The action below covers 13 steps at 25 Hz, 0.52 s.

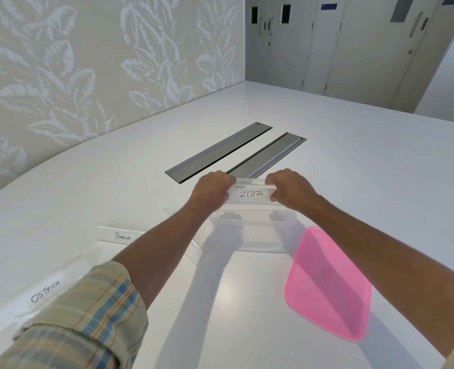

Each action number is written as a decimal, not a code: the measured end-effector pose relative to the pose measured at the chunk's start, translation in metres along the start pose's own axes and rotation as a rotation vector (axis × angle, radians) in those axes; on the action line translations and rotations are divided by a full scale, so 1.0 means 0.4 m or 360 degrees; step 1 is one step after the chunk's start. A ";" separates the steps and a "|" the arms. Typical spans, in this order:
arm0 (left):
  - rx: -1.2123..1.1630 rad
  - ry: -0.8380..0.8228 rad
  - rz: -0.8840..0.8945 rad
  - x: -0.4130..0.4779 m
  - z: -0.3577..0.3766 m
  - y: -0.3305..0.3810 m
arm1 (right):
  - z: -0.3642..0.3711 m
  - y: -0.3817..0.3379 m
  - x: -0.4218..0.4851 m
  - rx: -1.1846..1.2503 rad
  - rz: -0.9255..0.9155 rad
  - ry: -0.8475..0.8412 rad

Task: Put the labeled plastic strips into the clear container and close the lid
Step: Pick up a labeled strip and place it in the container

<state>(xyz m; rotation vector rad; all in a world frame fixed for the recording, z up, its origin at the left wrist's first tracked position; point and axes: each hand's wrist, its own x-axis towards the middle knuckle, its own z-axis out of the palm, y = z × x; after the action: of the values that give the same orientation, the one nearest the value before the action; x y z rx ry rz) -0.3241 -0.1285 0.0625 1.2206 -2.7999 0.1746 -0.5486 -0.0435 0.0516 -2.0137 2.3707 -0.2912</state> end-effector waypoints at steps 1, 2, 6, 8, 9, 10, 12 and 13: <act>0.0006 -0.0019 -0.0001 0.007 0.011 0.006 | 0.011 0.007 0.003 -0.0016 -0.0001 -0.0031; 0.0021 -0.0035 0.0001 0.015 0.020 0.012 | 0.021 0.014 0.006 -0.0031 -0.0002 -0.0059; 0.0096 -0.0103 0.0007 0.045 0.055 0.027 | 0.048 0.023 0.017 -0.0128 -0.0032 -0.0139; 0.0121 -0.0161 0.0004 0.057 0.073 0.028 | 0.060 0.014 0.025 -0.0214 -0.0054 -0.0186; 0.0124 -0.0183 0.0006 0.062 0.083 0.028 | 0.067 0.010 0.029 -0.0245 -0.0065 -0.0213; 0.0120 -0.0196 0.0005 0.066 0.094 0.027 | 0.075 0.006 0.033 -0.0272 -0.0078 -0.0238; 0.0110 -0.0219 0.0003 0.070 0.112 0.027 | 0.089 0.005 0.038 -0.0317 -0.0102 -0.0279; 0.0105 -0.0230 0.0007 0.072 0.119 0.026 | 0.094 0.006 0.041 -0.0340 -0.0113 -0.0293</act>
<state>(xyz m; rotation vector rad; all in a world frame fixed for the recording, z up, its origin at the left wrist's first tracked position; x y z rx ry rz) -0.3529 -0.1489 0.0179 1.2912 -2.9418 0.1878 -0.5488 -0.0639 0.0162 -2.1094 2.3062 0.1481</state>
